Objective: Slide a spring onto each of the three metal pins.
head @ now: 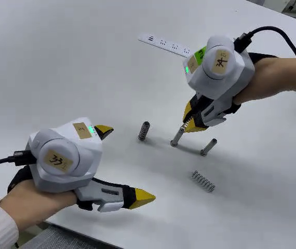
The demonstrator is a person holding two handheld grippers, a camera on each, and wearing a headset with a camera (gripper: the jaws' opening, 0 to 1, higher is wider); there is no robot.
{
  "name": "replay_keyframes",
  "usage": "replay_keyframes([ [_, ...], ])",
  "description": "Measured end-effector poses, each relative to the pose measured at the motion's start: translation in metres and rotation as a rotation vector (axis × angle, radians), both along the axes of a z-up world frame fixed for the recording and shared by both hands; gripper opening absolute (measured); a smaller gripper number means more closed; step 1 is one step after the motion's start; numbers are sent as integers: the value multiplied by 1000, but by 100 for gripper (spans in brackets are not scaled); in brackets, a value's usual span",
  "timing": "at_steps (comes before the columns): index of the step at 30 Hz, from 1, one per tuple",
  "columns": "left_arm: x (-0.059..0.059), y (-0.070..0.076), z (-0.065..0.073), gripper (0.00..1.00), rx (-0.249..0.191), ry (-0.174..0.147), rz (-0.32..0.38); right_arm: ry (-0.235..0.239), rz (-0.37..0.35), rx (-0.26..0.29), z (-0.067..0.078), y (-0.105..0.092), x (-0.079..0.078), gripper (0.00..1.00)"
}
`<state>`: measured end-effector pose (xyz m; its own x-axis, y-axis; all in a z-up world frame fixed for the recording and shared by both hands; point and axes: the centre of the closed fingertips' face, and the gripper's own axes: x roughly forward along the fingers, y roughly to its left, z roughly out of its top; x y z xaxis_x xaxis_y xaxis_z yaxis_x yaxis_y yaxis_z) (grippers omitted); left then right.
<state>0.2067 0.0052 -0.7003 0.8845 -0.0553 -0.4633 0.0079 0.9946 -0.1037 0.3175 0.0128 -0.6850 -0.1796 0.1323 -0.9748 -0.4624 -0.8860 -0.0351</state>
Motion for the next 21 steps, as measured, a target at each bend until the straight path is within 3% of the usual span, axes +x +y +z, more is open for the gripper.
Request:
replay_keyframes([
  [9, 0, 0, -2, 99, -6, 0, 4, -6, 6, -9, -5, 1, 0, 12],
  [11, 1, -1, -1, 99, -16, -12, 5, -12, 10, -10, -7, 1, 1, 12],
  [21, -1, 0, -4, 100, -24, 0, 12, -33, 24, -27, -17, 0, 1, 12],
])
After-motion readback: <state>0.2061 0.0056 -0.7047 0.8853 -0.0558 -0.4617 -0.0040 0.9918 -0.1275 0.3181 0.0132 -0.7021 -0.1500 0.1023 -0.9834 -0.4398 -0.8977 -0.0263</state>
